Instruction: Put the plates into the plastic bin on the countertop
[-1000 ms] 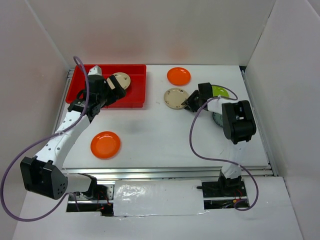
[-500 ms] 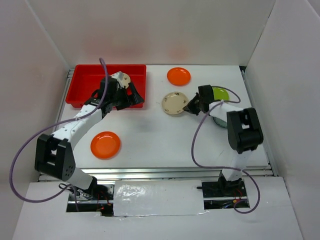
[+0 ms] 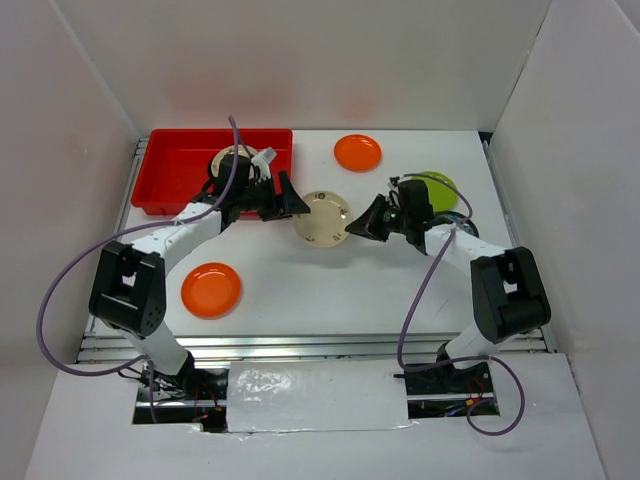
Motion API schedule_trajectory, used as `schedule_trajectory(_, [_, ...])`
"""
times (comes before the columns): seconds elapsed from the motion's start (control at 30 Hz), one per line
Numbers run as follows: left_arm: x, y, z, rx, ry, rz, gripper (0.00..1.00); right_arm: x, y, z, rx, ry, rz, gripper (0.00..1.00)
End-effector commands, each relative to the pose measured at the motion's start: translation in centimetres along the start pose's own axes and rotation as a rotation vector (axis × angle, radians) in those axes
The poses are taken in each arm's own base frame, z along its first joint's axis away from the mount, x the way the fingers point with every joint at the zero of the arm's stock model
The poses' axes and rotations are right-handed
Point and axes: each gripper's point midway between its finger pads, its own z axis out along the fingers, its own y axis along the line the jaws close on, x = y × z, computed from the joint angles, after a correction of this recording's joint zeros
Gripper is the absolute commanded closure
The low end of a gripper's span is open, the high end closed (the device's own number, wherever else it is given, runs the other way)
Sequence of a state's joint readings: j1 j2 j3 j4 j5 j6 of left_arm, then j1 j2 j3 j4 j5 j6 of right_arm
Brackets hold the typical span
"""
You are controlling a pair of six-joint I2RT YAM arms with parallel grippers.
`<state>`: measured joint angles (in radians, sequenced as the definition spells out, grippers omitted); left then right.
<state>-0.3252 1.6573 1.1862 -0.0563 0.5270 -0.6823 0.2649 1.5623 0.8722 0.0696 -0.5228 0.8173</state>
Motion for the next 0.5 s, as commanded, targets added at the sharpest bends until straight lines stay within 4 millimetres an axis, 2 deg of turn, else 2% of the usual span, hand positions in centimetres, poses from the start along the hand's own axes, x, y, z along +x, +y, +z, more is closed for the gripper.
schedule_trajectory(0.0, [-2.2, -1.7, 0.2, 0.066, -0.052, 0.070, 0.23, 0.1, 4.2, -0.6, -0.176, 0.022, -0.074, 1.00])
schedule_trajectory(0.2, [-1.9, -0.6, 0.5, 0.016, -0.033, 0.061, 0.20, 0.2, 5.2, -1.1, -0.194, 0.018, -0.083, 1.00])
schedule_trajectory(0.27, [-1.8, -0.4, 0.5, 0.013, -0.033, 0.061, 0.27, 0.3, 5.6, -1.2, -0.211, 0.029, -0.089, 1.00])
schedule_trajectory(0.3, [-1.9, -0.5, 0.5, 0.019, -0.034, 0.062, 0.39, 0.3, 5.8, -1.2, -0.219, 0.033, -0.090, 1.00])
schedule_trajectory(0.33, [-1.8, -0.5, 0.5, 0.022, -0.030, 0.060, 0.78, 0.5, 6.0, -1.1, -0.223, 0.041, -0.095, 1.00])
schedule_trajectory(0.37, [-2.1, -0.4, 0.5, 0.016, -0.034, 0.054, 0.94, 0.6, 6.1, -1.0, -0.223, 0.043, -0.096, 0.95])
schedule_trajectory(0.4, [-2.3, -0.3, 0.4, 0.010, -0.038, 0.052, 1.00, 0.6, 6.0, -0.9, -0.217, 0.040, -0.096, 0.86])
schedule_trajectory(0.43, [-2.7, -0.5, 0.2, 0.002, -0.050, 0.052, 1.00, 0.6, 6.1, -0.9, -0.217, 0.038, -0.096, 0.55])
schedule_trajectory(0.47, [-3.6, 0.4, 0.0, -0.041, -0.081, 0.040, 1.00, 0.5, 6.0, -1.0, -0.210, 0.033, -0.093, 0.35])
